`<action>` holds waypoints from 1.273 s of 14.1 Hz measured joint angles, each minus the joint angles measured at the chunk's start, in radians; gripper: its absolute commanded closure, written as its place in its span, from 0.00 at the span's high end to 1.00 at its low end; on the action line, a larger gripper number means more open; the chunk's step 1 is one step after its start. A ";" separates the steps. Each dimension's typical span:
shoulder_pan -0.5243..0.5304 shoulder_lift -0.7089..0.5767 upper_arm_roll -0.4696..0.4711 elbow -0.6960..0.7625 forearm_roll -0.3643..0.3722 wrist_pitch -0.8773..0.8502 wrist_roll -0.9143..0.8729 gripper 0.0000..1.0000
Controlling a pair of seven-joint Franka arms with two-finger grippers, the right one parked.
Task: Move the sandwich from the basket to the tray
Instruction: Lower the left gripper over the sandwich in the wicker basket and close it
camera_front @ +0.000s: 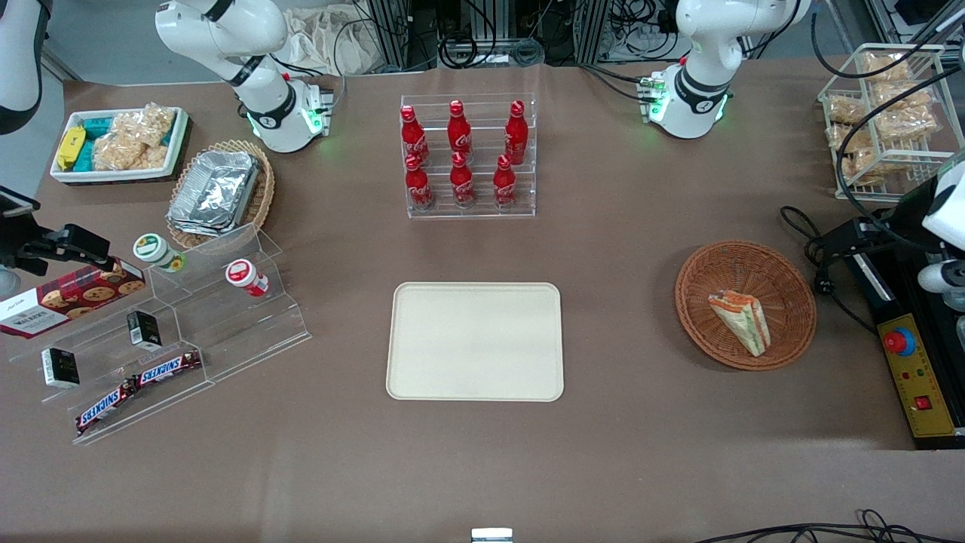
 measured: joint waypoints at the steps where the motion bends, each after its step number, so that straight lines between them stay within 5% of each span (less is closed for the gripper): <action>1: -0.001 0.002 0.000 0.000 0.000 0.004 0.000 0.99; 10: -0.002 0.029 -0.011 -0.133 0.002 0.002 0.000 0.99; 18: 0.021 0.037 0.005 -0.477 0.002 0.373 -0.191 0.99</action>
